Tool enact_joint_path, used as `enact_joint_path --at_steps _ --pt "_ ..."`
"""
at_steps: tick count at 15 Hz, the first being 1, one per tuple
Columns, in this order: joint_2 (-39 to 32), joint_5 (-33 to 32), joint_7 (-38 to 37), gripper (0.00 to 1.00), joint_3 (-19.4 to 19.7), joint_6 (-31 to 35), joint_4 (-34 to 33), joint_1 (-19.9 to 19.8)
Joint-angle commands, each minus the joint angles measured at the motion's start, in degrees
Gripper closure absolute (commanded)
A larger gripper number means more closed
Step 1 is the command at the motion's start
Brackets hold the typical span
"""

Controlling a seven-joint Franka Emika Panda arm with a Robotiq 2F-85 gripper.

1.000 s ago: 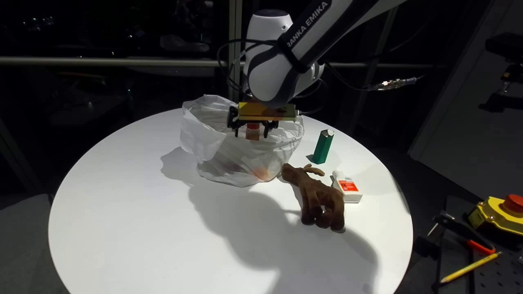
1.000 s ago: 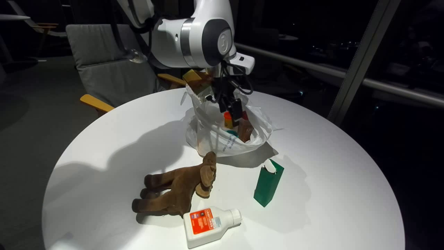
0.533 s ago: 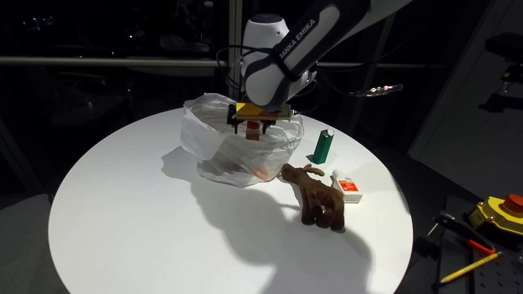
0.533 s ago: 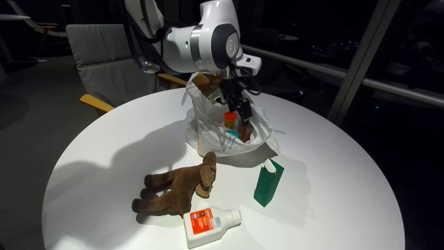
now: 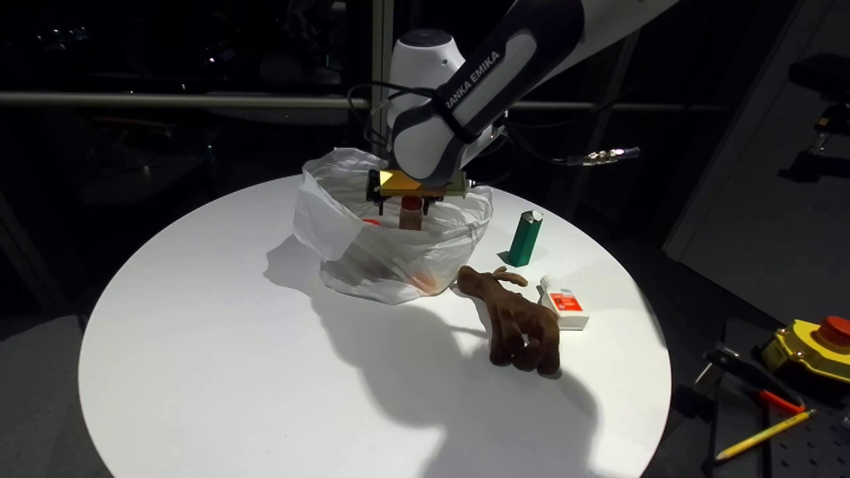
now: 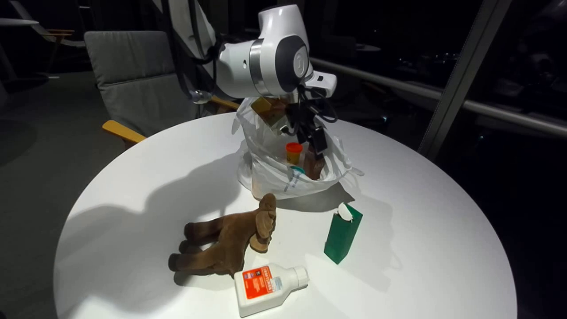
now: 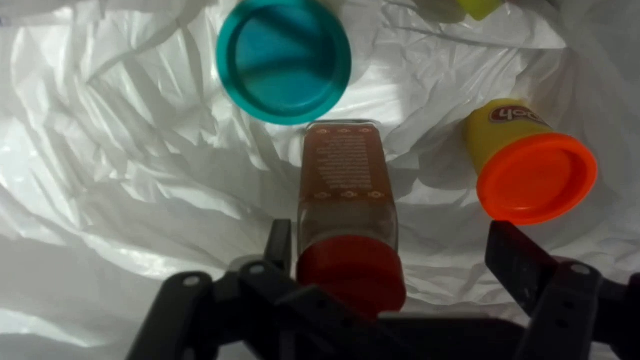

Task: Take everything out of the plastic bag

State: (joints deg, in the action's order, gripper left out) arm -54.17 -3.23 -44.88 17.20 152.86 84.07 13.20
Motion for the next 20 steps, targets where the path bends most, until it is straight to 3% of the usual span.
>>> enact_joint_path --at_steps 1,2,8,14,16,20 --pt "-2.1 -1.4 -2.6 0.08 2.3 0.2 -3.1 1.3" --pt "-2.2 -1.4 -2.7 0.27 2.5 0.2 -3.1 1.4" --pt "-0.8 -1.5 -2.4 0.73 2.6 -0.4 -1.4 1.7" --pt "6.8 -2.8 -1.4 0.76 3.6 -0.9 6.3 3.5" --pt "12.4 -3.0 1.5 0.76 1.7 -0.6 11.4 2.8" --pt "23.2 -8.3 1.9 0.76 3.0 -0.1 22.3 5.2"
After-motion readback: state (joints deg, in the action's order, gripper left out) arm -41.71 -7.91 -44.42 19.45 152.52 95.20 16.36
